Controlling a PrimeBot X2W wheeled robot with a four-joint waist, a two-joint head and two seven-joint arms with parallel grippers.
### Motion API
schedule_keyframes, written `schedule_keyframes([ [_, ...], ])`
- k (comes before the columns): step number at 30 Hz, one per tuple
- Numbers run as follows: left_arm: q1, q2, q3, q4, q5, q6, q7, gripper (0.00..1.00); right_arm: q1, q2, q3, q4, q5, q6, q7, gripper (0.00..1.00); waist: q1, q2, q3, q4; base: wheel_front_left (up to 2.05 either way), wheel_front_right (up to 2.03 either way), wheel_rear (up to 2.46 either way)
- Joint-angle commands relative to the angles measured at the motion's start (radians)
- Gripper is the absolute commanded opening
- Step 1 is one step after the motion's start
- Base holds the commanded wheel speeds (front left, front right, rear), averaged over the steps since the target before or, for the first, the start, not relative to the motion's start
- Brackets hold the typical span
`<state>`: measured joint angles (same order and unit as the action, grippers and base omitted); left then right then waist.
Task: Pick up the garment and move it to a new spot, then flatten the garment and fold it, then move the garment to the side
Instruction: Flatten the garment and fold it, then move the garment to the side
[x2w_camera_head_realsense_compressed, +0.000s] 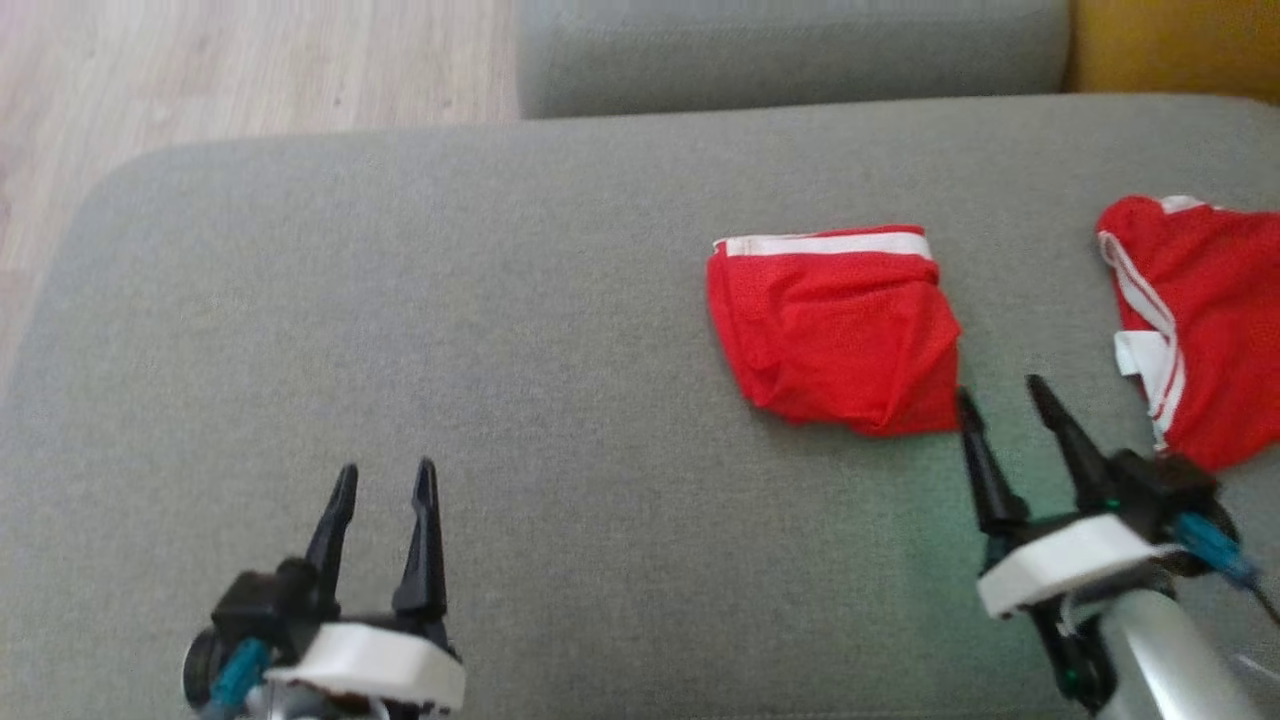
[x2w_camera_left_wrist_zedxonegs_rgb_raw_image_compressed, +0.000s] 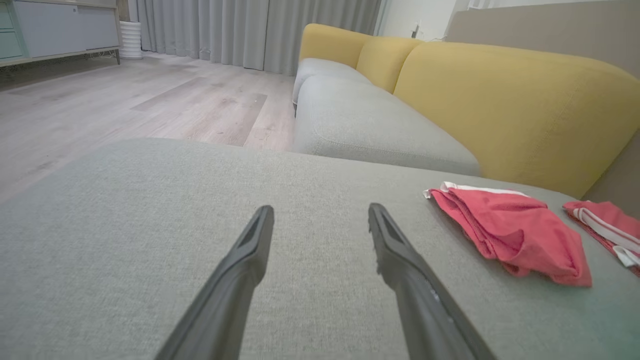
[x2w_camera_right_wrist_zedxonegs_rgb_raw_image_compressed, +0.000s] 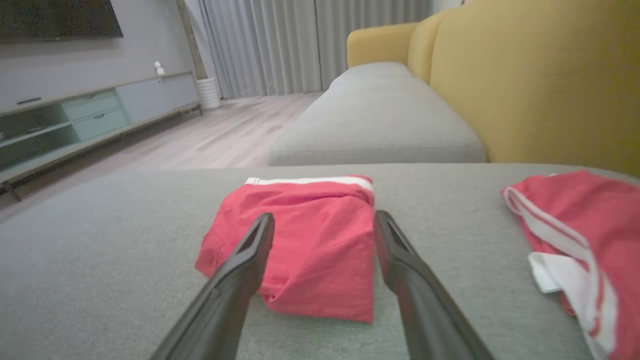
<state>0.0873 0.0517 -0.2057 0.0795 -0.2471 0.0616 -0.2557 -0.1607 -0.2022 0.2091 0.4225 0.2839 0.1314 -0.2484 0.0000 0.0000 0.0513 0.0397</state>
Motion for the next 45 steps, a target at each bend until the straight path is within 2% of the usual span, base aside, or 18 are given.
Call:
schedule_keyframes([
  [1, -0.015, -0.001, 0.042, -0.024, 0.014, -0.006, -0.006, 1.00, -0.002, -0.006, -0.001, -0.050, 0.001, -0.001, -0.012, 1.00, 0.0000, 0.0000, -0.020, -0.013, 0.00, 0.00, 0.00],
  [5, 0.011, -0.001, 0.071, -0.010, 0.039, -0.021, -0.006, 1.00, 0.071, -0.001, -0.091, -0.118, -0.022, -0.001, -0.013, 1.00, 0.0000, 0.0000, -0.038, -0.019, 0.00, 0.00, 0.00],
  [9, 0.034, -0.001, 0.098, 0.001, 0.058, -0.027, -0.006, 1.00, 0.118, 0.008, -0.125, -0.153, -0.036, -0.001, -0.013, 1.00, 0.0000, 0.0000, -0.051, -0.019, 0.00, 0.00, 0.00],
  [17, 0.064, -0.001, 0.124, 0.007, 0.070, -0.040, -0.006, 1.00, 0.135, 0.021, -0.127, -0.160, -0.043, -0.001, -0.013, 1.00, 0.0000, 0.0000, -0.060, 0.000, 0.00, 0.00, 0.00],
  [36, 0.061, -0.001, 0.116, -0.004, 0.056, -0.029, -0.006, 1.00, 0.105, 0.014, -0.122, -0.129, -0.033, -0.001, -0.011, 1.00, 0.0000, 0.0000, -0.047, 0.019, 0.00, 0.00, 0.00],
  [41, 0.037, -0.001, 0.099, -0.017, 0.047, -0.025, -0.006, 1.00, -0.016, -0.007, -0.133, -0.126, 0.046, -0.001, 0.115, 1.00, 0.0000, 0.0000, 0.012, 0.026, 0.00, 0.00, 0.00],
  [45, -0.005, -0.001, 0.067, -0.021, 0.034, -0.016, -0.006, 1.00, -0.136, -0.018, -0.161, -0.093, 0.106, -0.001, 0.293, 1.00, 0.0000, 0.0000, 0.074, 0.051, 0.00, 0.00, 0.00],
])
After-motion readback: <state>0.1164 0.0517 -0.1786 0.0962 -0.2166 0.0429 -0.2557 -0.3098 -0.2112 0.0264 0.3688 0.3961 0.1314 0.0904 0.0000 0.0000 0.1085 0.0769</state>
